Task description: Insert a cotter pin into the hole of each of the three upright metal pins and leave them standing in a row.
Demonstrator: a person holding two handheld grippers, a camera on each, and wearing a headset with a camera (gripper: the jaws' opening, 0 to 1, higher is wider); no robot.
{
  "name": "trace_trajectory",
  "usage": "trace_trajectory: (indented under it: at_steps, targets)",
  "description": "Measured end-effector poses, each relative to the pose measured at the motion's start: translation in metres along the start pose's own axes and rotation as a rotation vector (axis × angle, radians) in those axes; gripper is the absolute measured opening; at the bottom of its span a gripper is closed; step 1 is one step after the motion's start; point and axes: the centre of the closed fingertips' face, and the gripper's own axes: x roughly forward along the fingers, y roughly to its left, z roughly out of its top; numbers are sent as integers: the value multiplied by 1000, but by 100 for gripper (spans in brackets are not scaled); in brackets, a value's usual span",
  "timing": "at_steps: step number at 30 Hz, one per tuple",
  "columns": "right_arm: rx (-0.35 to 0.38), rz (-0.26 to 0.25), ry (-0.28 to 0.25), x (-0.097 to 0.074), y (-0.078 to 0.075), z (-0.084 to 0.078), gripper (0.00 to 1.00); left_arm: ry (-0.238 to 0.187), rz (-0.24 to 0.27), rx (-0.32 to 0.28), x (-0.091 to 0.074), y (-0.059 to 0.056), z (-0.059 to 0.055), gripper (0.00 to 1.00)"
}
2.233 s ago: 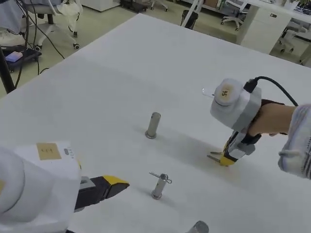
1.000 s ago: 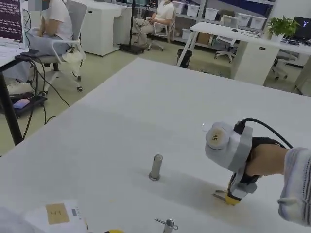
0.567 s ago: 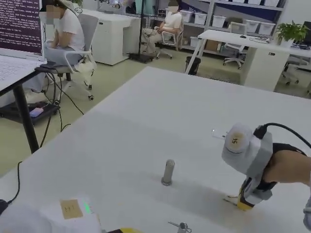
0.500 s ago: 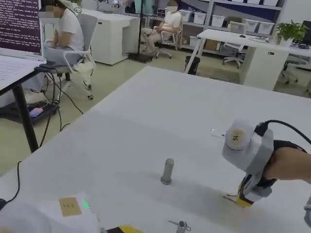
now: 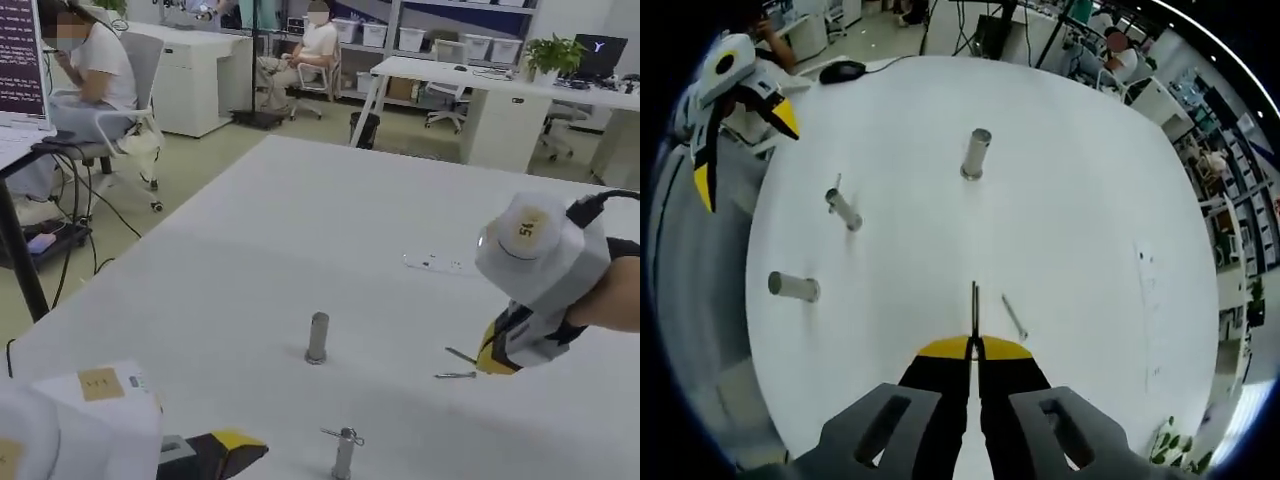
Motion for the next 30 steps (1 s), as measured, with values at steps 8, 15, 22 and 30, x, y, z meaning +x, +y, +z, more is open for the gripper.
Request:
trace_trajectory:
  at_steps: [8,15,22,30]
  targets:
    - [2,-53,-61,-25,26,-9,2,-9,-51,53,9,-6,16,67]
    - [5,-82,-110,-37,44,-6,2,-13,-83,87,18,-8,29,66]
    - [24,-119,-185,-44,58,2,2,-8,-119,99,27,-9,40,62]
    - [0,-182,-281,-48,68,9,2,-16,-163,76,37,-12,51,57]
